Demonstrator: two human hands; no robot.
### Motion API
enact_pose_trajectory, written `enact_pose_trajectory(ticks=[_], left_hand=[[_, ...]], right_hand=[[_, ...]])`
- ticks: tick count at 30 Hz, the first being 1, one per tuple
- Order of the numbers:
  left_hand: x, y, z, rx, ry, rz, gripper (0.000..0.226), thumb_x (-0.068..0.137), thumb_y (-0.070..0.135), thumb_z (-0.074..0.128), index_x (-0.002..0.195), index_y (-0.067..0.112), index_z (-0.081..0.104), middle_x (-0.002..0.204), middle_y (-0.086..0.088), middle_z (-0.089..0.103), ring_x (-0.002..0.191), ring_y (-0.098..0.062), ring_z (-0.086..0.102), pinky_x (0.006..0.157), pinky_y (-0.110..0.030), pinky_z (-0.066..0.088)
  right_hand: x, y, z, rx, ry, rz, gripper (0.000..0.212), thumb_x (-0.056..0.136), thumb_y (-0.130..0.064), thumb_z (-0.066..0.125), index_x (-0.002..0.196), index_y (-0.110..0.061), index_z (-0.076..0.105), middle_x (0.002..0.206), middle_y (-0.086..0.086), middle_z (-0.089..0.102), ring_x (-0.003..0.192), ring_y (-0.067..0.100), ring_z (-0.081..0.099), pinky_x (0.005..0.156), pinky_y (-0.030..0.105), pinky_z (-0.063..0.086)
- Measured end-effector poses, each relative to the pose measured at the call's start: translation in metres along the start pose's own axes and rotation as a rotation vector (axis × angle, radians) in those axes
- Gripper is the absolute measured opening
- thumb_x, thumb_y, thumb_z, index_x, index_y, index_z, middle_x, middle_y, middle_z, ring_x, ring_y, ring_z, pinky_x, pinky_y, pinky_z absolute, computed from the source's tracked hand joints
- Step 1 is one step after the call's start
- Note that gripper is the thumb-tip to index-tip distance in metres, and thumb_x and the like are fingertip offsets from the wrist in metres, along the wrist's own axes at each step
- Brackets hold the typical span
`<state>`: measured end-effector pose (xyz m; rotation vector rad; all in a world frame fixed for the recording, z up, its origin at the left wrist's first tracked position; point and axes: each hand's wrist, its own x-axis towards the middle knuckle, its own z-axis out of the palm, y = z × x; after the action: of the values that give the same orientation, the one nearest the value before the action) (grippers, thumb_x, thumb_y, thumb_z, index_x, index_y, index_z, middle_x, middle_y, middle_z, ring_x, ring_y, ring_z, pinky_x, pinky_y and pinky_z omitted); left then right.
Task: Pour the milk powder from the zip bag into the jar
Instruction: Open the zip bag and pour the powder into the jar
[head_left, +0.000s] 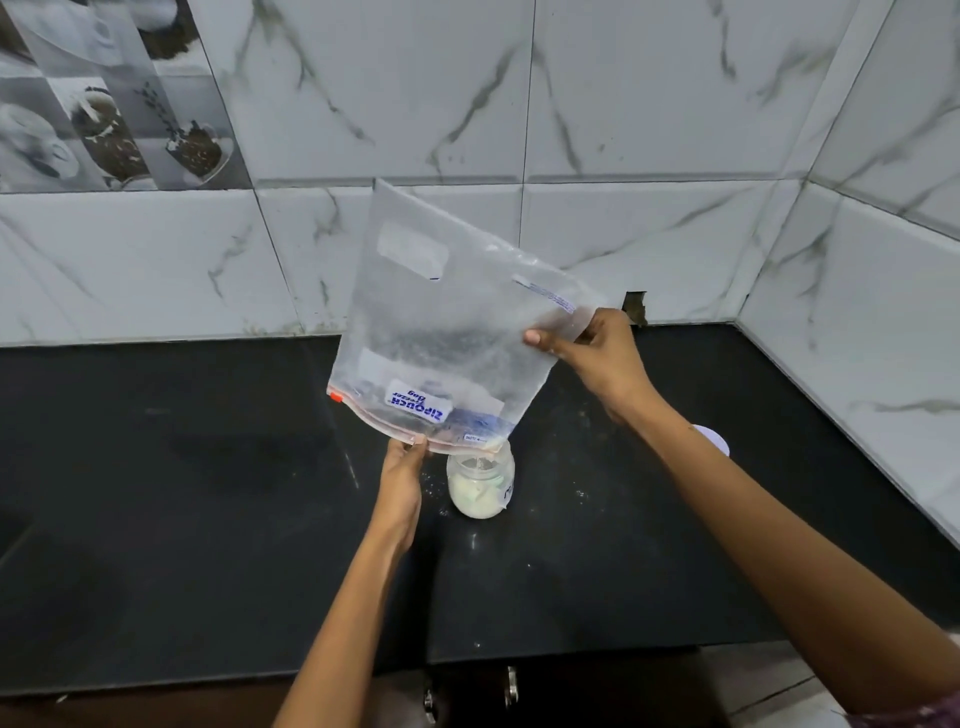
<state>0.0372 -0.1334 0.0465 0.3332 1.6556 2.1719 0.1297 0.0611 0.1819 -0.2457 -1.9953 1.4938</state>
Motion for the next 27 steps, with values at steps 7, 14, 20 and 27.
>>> enact_pose_trajectory(ticks=[7, 14, 20, 27], left_hand=[[-0.001, 0.002, 0.003, 0.036, -0.032, 0.045, 0.040, 0.101, 0.015, 0.044, 0.140, 0.015, 0.042, 0.140, -0.004, 0.054, 0.131, -0.021, 0.048, 0.114, -0.047, 0.032], [-0.005, -0.006, 0.003, -0.001, 0.057, 0.053, 0.021, 0.093, 0.021, 0.060, 0.113, 0.015, 0.060, 0.114, -0.005, 0.069, 0.111, -0.020, 0.063, 0.097, -0.035, 0.047], [-0.013, -0.015, 0.008, 0.015, 0.125, 0.022, 0.007, 0.081, 0.004, 0.073, 0.088, 0.003, 0.072, 0.080, -0.006, 0.074, 0.077, -0.013, 0.067, 0.075, -0.024, 0.054], [-0.008, -0.005, 0.010, -0.032, 0.031, 0.029, 0.016, 0.084, 0.007, 0.069, 0.097, -0.002, 0.068, 0.077, -0.003, 0.075, 0.071, -0.007, 0.068, 0.065, -0.016, 0.053]], right_hand=[[-0.002, 0.003, 0.003, -0.125, -0.110, 0.092, 0.026, 0.071, -0.017, 0.081, 0.094, -0.007, 0.072, 0.094, 0.007, 0.075, 0.085, 0.015, 0.072, 0.081, 0.028, 0.057], [-0.007, 0.012, 0.008, -0.181, -0.023, 0.139, 0.008, 0.074, -0.015, 0.080, 0.076, -0.016, 0.072, 0.075, 0.020, 0.071, 0.060, 0.014, 0.058, 0.059, 0.027, 0.049], [-0.008, 0.012, 0.017, -0.113, 0.023, 0.095, 0.008, 0.076, -0.009, 0.077, 0.077, -0.016, 0.073, 0.080, 0.008, 0.073, 0.065, 0.004, 0.065, 0.054, 0.014, 0.051], [-0.006, 0.010, 0.014, 0.021, -0.004, 0.030, 0.013, 0.075, -0.003, 0.076, 0.072, -0.015, 0.073, 0.081, 0.010, 0.074, 0.070, 0.014, 0.065, 0.059, 0.016, 0.050]])
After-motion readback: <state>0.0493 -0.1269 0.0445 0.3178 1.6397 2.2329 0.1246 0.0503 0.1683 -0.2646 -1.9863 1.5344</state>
